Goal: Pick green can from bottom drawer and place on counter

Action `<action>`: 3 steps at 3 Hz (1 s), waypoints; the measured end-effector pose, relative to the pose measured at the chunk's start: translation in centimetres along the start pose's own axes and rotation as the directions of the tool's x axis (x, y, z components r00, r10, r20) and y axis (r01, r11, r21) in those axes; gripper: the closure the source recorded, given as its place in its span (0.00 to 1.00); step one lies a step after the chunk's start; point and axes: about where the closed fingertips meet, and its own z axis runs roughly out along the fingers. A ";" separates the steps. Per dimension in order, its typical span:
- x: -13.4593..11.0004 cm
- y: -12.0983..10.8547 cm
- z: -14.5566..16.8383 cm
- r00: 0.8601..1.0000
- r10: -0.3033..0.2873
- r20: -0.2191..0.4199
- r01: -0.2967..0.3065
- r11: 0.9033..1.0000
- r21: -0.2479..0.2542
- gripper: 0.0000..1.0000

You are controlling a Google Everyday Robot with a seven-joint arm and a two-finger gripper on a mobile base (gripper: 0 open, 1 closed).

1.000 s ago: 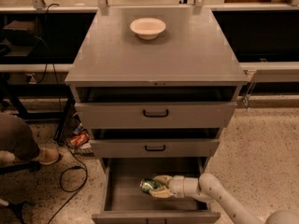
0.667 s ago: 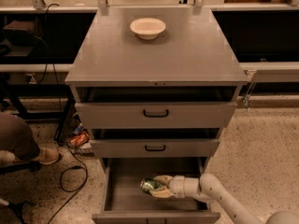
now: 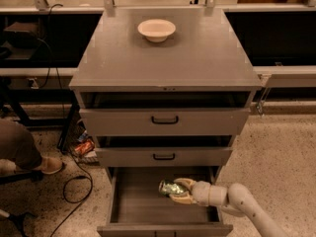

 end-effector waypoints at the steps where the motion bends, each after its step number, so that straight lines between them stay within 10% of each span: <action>1: -5.4 -0.3 -4.3 0.993 -0.121 -0.003 0.120 0.991 0.063 1.00; 3: -7.7 -0.7 -6.1 0.988 -0.154 -0.029 0.157 0.983 0.094 1.00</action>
Offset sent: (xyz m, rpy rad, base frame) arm -0.0038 -0.0218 0.0527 -0.0382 -0.1075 -0.0249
